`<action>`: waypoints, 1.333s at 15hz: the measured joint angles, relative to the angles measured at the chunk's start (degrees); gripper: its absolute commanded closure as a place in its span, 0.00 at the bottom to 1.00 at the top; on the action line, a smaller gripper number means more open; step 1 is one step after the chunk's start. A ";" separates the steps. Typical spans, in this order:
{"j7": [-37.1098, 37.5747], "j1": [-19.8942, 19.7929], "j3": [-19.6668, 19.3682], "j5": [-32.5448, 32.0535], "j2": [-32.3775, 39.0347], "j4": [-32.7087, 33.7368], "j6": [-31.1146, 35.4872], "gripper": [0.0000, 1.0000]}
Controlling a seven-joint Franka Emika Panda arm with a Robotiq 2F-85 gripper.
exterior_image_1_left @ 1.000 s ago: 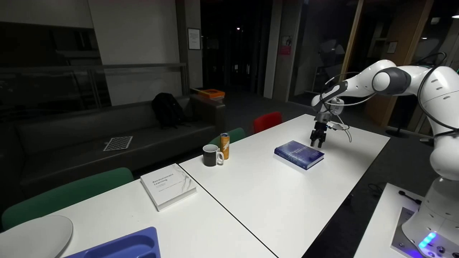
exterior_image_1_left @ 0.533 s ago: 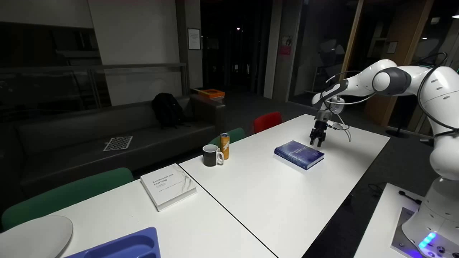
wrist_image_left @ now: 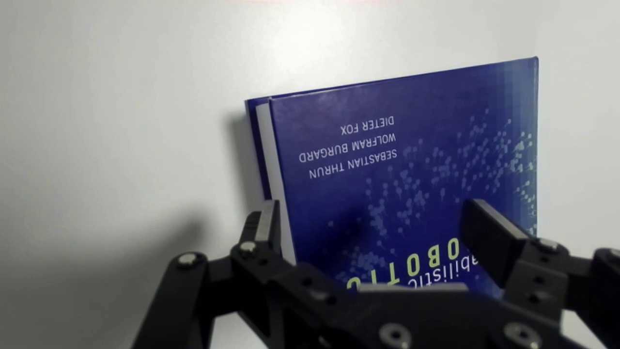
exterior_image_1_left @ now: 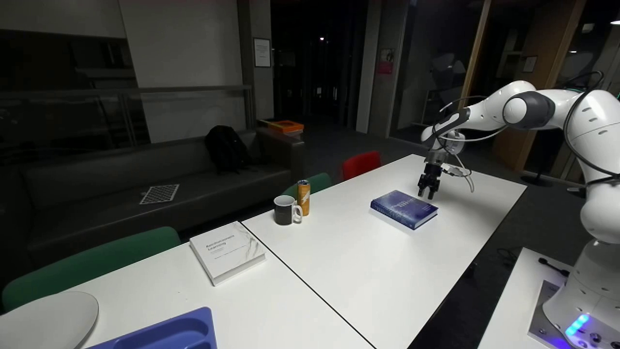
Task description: Push the blue book to the right then open the book.
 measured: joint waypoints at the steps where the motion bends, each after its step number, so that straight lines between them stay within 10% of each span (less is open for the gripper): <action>1: 0.00 0.00 0.04 0.00 0.03 0.00 -0.03 0.00; 20: 0.00 0.02 0.92 0.00 1.53 0.24 -0.10 0.00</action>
